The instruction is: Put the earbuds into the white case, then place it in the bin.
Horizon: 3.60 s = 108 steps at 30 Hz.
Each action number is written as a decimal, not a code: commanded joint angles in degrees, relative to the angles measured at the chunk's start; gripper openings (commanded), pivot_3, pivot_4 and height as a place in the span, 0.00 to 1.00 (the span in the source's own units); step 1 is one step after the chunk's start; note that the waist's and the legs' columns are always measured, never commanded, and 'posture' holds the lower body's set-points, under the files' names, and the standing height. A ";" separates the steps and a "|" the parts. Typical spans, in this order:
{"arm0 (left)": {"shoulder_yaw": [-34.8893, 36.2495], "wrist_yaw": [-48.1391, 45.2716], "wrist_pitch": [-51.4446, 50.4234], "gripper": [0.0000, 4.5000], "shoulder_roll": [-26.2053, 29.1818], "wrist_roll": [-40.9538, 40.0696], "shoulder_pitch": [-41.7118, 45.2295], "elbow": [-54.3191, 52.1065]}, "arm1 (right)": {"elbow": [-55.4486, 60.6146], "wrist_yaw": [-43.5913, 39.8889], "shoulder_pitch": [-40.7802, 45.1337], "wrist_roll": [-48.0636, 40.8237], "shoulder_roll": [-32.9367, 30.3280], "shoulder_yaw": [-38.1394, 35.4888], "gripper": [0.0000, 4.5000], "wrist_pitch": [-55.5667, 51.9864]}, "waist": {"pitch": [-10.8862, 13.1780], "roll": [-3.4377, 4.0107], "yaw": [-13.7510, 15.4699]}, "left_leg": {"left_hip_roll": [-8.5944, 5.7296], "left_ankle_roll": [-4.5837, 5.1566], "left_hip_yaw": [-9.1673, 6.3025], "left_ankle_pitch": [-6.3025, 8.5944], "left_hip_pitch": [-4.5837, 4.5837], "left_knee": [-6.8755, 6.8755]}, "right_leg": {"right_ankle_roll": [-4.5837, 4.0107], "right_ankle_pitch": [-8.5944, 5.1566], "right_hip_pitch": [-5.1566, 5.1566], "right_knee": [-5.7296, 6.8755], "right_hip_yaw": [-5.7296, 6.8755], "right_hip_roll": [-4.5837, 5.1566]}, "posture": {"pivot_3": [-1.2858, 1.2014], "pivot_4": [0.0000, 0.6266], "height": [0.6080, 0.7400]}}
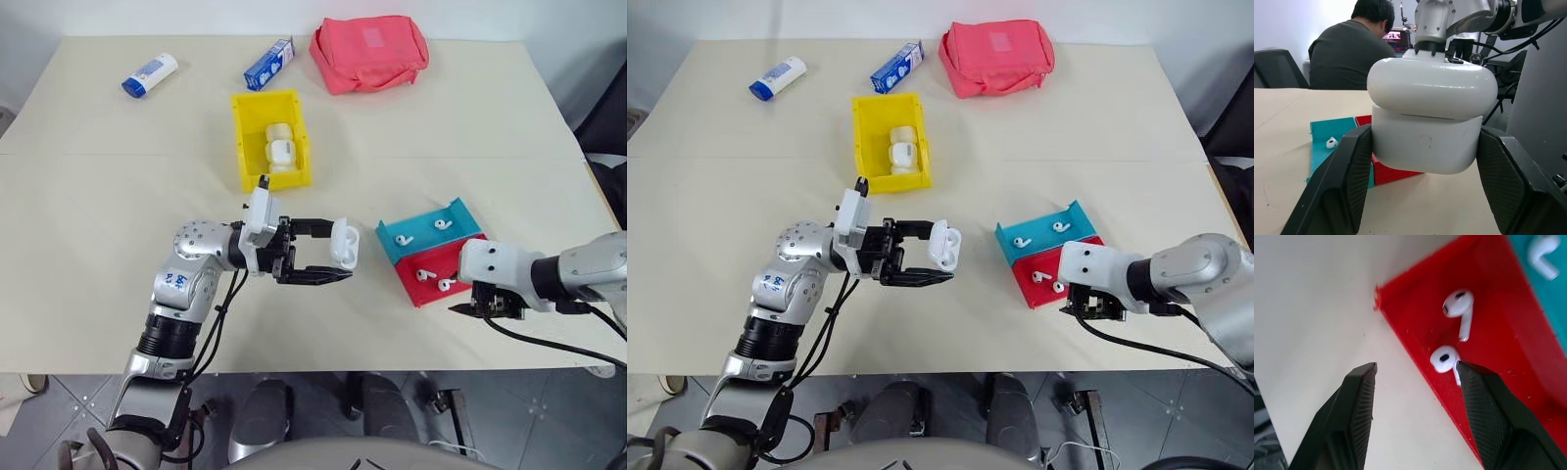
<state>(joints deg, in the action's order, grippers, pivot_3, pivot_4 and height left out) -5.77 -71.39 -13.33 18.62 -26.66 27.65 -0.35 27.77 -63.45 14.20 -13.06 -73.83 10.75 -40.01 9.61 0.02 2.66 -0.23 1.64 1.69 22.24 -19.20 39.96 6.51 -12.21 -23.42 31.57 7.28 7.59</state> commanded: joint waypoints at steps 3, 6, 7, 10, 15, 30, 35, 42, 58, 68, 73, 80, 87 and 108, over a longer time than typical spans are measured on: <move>-0.11 0.78 0.34 0.62 0.51 -1.16 -0.43 -3.23 | -2.29 -2.39 2.74 3.63 0.25 1.74 0.40 3.28 | 0.00 0.01 -0.08 | 0.00 -0.01 0.00 0.00 0.00 0.00 | 0.00 0.00 0.00 0.00 0.00 0.00 | 0.52 0.24 1.00; -0.22 1.23 0.17 0.62 0.49 -1.27 -0.87 -4.06 | -3.52 -3.14 3.79 5.04 0.74 2.64 0.40 4.40 | -0.01 0.02 -0.10 | 0.00 -0.02 0.00 0.01 0.00 0.00 | 0.00 0.00 0.01 -0.01 0.01 0.01 | 0.52 0.24 1.00; -0.25 1.34 0.12 0.62 0.50 -1.31 -1.04 -4.32 | -3.82 -3.27 4.07 5.50 0.93 2.83 0.40 4.81 | -0.01 0.02 -0.13 | 0.01 -0.03 0.00 0.01 0.01 0.00 | 0.00 0.00 0.01 -0.01 0.01 0.00 | 0.52 0.24 1.00; -0.24 1.55 0.17 0.62 0.47 -1.43 -1.37 -4.67 | -4.70 -4.04 5.30 6.82 1.81 3.56 0.40 6.53 | -0.01 0.02 -0.21 | 0.02 -0.04 0.00 0.02 0.01 0.00 | 0.00 0.00 0.01 -0.01 0.02 0.00 | 0.52 0.24 1.00; -0.32 1.80 0.36 0.62 0.39 -1.44 -1.50 -4.90 | -6.47 -5.34 6.66 10.08 2.79 5.58 0.40 9.64 | -0.01 0.03 -0.24 | 0.01 -0.04 0.00 0.02 0.00 0.00 | 0.00 0.00 0.01 -0.01 0.02 0.00 | 0.52 0.24 1.00; -0.44 2.38 0.13 0.62 0.75 -1.38 -1.89 -5.93 | -12.97 -9.54 11.74 18.70 7.75 9.21 0.40 18.72 | -0.01 0.06 -1.18 | 0.01 -0.07 0.00 0.02 0.01 0.00 | 0.01 0.00 0.02 -0.01 0.06 -0.01 | 0.52 0.24 1.00; -0.34 3.01 0.01 0.62 0.90 -1.30 -2.18 -6.25 | -13.29 -10.95 12.90 19.34 9.23 8.92 0.40 19.15 | -0.01 0.06 -1.19 | 0.02 -0.08 -0.01 0.02 0.01 0.00 | 0.00 0.00 0.02 -0.01 0.06 -0.01 | 0.52 0.24 1.00; -0.42 3.48 0.06 0.62 1.09 -1.39 -2.48 -6.55 | -12.97 -12.22 12.93 20.00 9.89 8.83 0.40 18.91 | -0.01 0.07 -1.19 | 0.01 -0.08 -0.01 0.02 0.01 0.00 | 0.01 0.00 0.02 -0.01 0.06 0.00 | 0.52 0.24 1.00; -0.38 4.15 0.14 0.62 1.51 -1.29 -2.65 -6.72 | -13.19 -13.90 13.45 21.72 11.49 9.02 0.26 18.38 | -0.01 0.08 -1.20 | 0.01 -0.10 -0.01 0.03 0.01 0.00 | 0.01 0.00 0.02 -0.01 0.07 0.00 | 0.52 0.24 1.00; -0.31 4.05 0.60 0.62 1.48 -1.42 -2.06 -5.73 | -12.60 -13.24 13.57 20.55 11.76 6.65 0.11 16.22 | -0.01 0.08 -1.19 | 0.02 -0.10 -0.01 0.04 0.01 0.00 | 0.00 0.00 0.02 -0.01 0.07 0.00 | 0.52 0.24 1.00; -0.32 2.89 1.01 0.62 0.95 -1.88 -1.05 -4.06 | -8.20 -12.60 11.56 13.12 11.69 -0.89 0.11 9.00 | -0.01 0.08 -1.12 | 0.02 -0.10 -0.03 0.04 0.01 0.00 | 0.00 0.00 0.02 -0.01 0.08 0.02 | 0.52 0.24 1.00; -0.06 -1.62 3.50 0.62 -2.22 -3.31 3.43 2.80 | 4.41 -6.96 5.67 -6.31 18.15 -23.20 0.11 -5.31 | -0.01 0.09 -0.87 | 0.01 -0.11 -0.12 0.04 0.00 0.07 | 0.01 0.03 0.11 -0.02 0.15 0.06 | 0.52 0.24 1.00; -0.63 -3.40 6.68 0.62 -4.21 -1.48 5.85 8.20 | 8.71 5.73 9.71 -21.93 33.48 -30.96 0.11 -6.90 | -0.04 0.15 -1.13 | 0.04 -0.13 -0.11 0.06 0.00 0.02 | -0.02 0.02 0.05 -0.01 0.17 0.00 | 0.52 0.24 1.00; -2.45 2.42 7.77 0.62 -5.71 1.03 5.32 5.29 | 6.62 13.77 2.63 -30.96 43.88 -21.78 0.11 5.58 | -0.05 0.16 -1.15 | 0.00 0.01 -0.04 0.06 0.01 0.00 | -0.01 0.03 0.05 0.02 0.08 -0.01 | 0.52 0.24 1.00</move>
<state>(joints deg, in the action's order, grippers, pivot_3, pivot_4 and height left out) -8.11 -68.46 -5.31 12.71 -24.27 32.94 8.19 35.26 -48.82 17.22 -44.35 -30.38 -11.16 -37.51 9.55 0.18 1.51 -0.23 1.65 1.66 22.31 -19.19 39.96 6.49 -12.18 -23.37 31.59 7.36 7.58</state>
